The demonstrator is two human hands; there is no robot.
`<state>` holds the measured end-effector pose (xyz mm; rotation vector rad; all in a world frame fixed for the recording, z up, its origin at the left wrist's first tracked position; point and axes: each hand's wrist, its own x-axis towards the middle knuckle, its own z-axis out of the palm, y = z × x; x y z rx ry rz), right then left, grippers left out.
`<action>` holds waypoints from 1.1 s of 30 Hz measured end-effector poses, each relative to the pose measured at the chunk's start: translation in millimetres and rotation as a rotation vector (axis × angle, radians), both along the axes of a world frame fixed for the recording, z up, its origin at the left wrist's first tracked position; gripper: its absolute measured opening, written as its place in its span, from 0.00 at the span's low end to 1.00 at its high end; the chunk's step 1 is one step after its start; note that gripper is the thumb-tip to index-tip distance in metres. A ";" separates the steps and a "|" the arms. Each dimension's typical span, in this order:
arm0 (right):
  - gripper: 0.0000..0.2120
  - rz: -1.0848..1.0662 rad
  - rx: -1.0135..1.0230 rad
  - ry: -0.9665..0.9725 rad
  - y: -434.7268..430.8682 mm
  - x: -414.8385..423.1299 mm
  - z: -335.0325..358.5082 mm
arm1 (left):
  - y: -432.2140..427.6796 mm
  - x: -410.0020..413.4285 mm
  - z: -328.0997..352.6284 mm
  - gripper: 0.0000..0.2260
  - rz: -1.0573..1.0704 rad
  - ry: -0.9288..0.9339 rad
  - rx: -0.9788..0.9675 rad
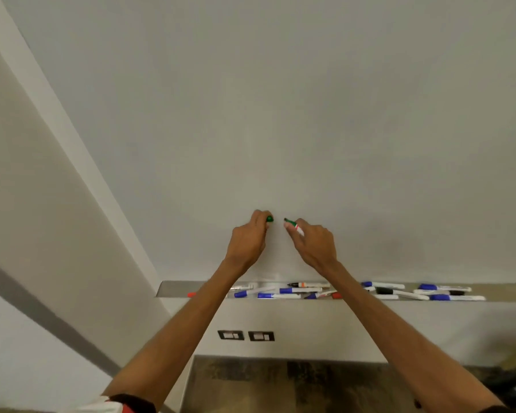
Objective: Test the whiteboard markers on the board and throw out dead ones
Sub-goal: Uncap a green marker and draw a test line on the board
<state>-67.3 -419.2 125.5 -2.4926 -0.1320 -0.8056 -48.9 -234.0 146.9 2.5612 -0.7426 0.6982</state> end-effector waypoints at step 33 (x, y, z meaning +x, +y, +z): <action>0.12 0.490 0.498 -0.751 -37.7 46.2 422.2 | -63.1 119.3 404.5 0.25 0.036 -0.690 -0.476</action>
